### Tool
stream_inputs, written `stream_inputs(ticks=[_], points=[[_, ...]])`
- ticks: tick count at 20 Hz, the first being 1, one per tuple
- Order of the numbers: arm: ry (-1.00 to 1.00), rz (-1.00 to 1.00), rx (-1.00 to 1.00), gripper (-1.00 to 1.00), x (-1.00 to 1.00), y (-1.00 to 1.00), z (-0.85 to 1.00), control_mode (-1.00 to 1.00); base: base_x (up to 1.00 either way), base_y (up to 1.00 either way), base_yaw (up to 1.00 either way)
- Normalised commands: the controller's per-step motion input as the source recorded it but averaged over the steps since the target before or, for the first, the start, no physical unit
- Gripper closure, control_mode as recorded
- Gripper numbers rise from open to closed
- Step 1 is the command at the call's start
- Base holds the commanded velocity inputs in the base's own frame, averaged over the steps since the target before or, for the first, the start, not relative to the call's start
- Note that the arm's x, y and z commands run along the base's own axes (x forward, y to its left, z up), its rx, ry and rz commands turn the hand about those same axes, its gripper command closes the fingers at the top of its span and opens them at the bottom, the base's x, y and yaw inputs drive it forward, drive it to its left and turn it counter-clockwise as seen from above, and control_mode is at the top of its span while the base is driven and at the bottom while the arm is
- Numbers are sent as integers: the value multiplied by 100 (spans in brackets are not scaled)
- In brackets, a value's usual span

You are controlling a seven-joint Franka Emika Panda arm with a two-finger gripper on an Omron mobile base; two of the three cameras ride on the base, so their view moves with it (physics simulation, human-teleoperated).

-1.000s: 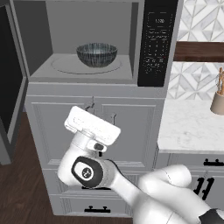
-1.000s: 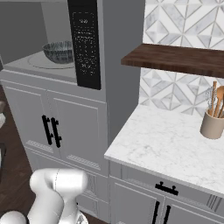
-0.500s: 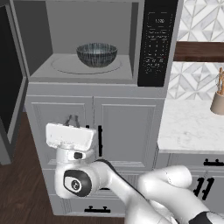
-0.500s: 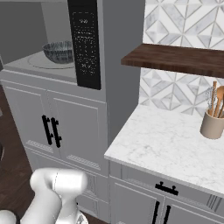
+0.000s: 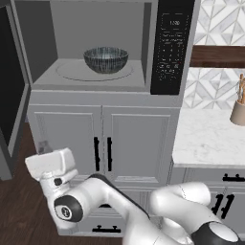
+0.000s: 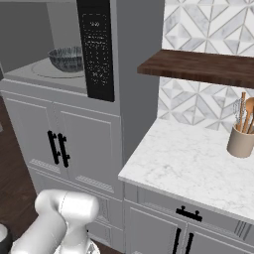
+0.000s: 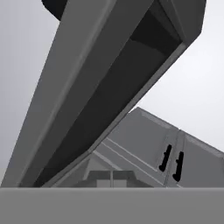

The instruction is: Open the microwave, place the bowl with waffle inside the microwave, then close the microwave door and turn it on.

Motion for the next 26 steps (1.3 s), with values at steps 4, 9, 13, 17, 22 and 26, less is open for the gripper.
stream_inputs(ticks=[4, 9, 13, 17, 22, 26], points=[[6, 19, -16, 100, 0, 52, -55, -100, 0, 0, 0], [0, 21, 0, 100, 1, 66, -22, -100, 0, 0, 0], [0, 17, -1, 100, 8, 49, -40, -100, 0, 0, 0], [-1, 15, 2, 100, 10, 42, -35, -100, 0, 0, 0], [-5, 13, 15, 100, 14, 35, -3, -100, 0, 0, 0], [-7, 5, 22, 100, 4, 28, 0, -100, 0, 0, 0]])
